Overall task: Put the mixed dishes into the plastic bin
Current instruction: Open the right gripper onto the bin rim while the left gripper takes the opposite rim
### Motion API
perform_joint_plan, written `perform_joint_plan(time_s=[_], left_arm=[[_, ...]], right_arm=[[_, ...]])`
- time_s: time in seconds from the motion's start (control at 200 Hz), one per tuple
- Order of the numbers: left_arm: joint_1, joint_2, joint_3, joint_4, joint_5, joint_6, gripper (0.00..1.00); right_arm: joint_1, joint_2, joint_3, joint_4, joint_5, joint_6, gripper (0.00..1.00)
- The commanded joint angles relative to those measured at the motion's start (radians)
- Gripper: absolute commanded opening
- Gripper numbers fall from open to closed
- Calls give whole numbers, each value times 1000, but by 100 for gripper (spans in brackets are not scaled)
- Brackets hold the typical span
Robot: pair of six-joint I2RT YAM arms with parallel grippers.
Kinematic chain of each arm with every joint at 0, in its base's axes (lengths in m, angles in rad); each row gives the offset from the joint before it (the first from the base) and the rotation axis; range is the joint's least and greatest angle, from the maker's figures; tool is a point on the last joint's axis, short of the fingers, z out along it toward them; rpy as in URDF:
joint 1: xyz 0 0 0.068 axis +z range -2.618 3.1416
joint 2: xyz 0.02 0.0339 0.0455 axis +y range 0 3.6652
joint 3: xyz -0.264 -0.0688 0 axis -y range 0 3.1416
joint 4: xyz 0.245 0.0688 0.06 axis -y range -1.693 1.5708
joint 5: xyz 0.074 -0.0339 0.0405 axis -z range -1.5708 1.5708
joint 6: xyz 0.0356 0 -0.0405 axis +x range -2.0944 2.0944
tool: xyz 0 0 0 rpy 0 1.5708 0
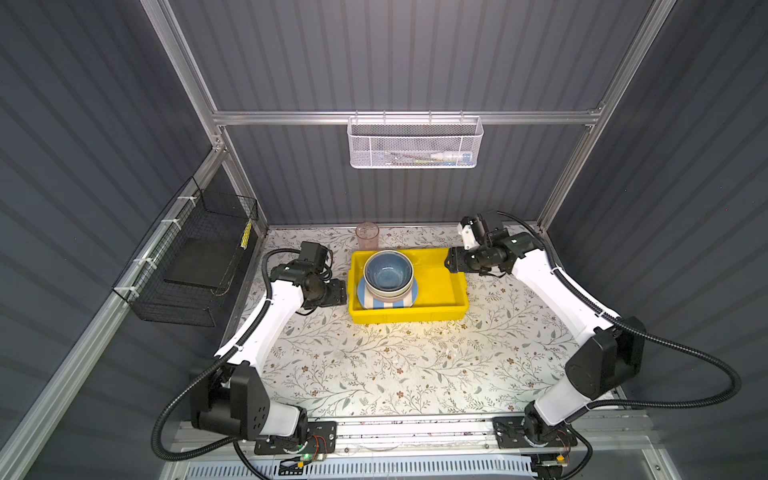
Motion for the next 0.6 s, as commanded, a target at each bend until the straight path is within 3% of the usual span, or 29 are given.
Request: perform_joint_plan(time_s=[0.0,0.275,0.595], left_arm=[[7,25,0,24,47,27,75],[-3,107,-24,82,100,39,65],[-23,149,-49,132,88,21,62]], right_arm=[[-34,-61,-106,46,-35,27,62],[-43,-107,-305,130,-76,64,58],[-44,-52,-361,177,-33,60,48]])
